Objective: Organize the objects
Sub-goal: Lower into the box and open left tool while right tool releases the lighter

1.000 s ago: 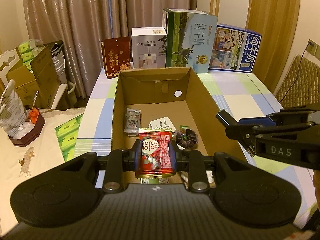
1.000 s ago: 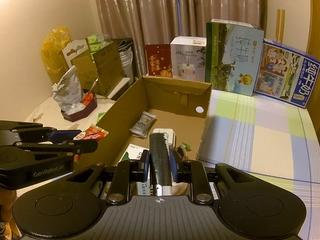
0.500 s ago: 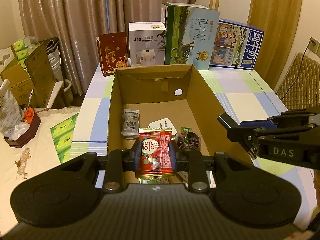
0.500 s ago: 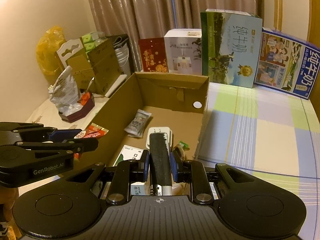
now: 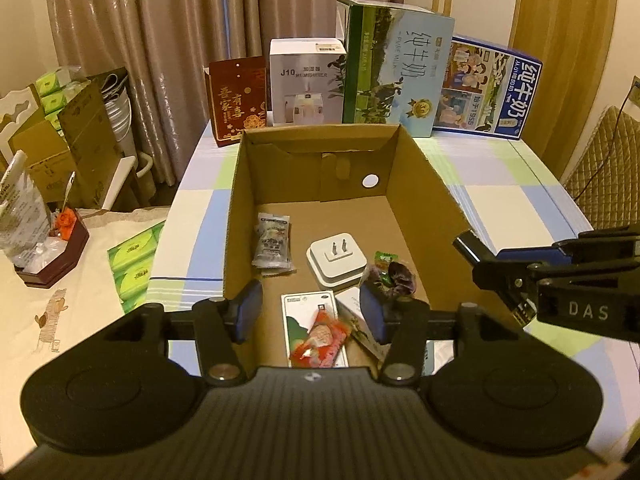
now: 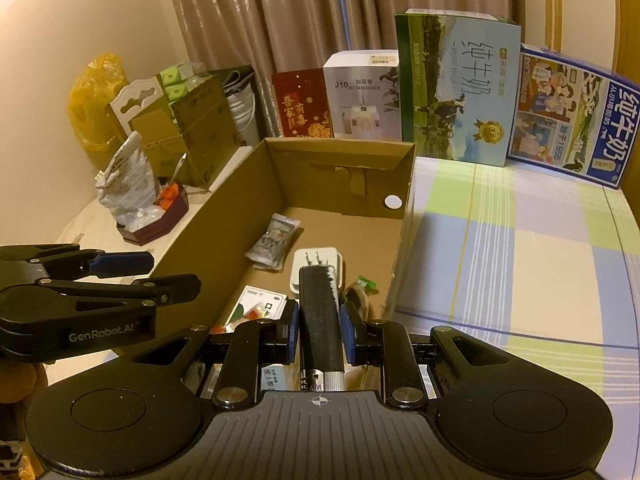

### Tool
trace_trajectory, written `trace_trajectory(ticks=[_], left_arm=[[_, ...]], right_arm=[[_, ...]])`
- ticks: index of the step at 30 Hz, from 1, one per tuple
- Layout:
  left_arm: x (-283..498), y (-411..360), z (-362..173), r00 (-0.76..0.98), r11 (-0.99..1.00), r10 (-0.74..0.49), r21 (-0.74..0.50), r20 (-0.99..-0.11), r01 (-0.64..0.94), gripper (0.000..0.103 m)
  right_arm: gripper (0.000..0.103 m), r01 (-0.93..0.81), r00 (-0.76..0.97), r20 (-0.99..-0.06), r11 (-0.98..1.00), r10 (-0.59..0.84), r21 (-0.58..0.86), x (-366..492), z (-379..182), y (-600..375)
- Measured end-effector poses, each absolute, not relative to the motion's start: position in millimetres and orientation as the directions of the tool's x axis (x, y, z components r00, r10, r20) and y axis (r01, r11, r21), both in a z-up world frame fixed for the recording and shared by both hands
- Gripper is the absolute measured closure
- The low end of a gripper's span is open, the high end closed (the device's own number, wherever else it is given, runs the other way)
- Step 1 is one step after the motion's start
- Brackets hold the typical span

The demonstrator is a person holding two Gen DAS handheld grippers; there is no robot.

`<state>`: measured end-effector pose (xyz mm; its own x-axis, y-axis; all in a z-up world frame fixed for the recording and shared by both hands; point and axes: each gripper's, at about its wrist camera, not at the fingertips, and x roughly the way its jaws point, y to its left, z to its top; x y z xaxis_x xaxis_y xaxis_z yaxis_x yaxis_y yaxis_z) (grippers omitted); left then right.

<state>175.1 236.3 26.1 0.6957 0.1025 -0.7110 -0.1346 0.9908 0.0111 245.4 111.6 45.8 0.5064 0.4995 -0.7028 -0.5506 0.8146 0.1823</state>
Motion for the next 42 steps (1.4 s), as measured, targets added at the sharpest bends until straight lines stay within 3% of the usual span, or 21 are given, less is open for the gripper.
trace_trajectory(ticks=[19, 27, 32, 42], left_arm=[[160, 233, 38, 0.702, 0.991, 0.103, 0.014, -0.705, -0.131, 0.051], [157, 237, 41, 0.707, 0.99, 0.108, 0.011, -0.699, -0.14, 0.045], [155, 238, 39, 0.706, 0.99, 0.116, 0.023, -0.699, -0.14, 0.043], [132, 232, 47, 0.731, 0.989, 0.123, 0.018, -0.671, -0.149, 0.014]], right_arm=[[0.084, -0.562, 0.512, -0.69, 0.807, 0.512, 0.181, 234, 60, 116], [0.084, -0.561, 0.514, -0.681, 0.805, 0.522, 0.194, 238, 61, 118], [0.069, -0.539, 0.537, -0.646, 0.81, 0.542, 0.232, 243, 63, 111], [0.066, -0.486, 0.542, -0.65, 0.83, 0.533, 0.276, 229, 72, 76]])
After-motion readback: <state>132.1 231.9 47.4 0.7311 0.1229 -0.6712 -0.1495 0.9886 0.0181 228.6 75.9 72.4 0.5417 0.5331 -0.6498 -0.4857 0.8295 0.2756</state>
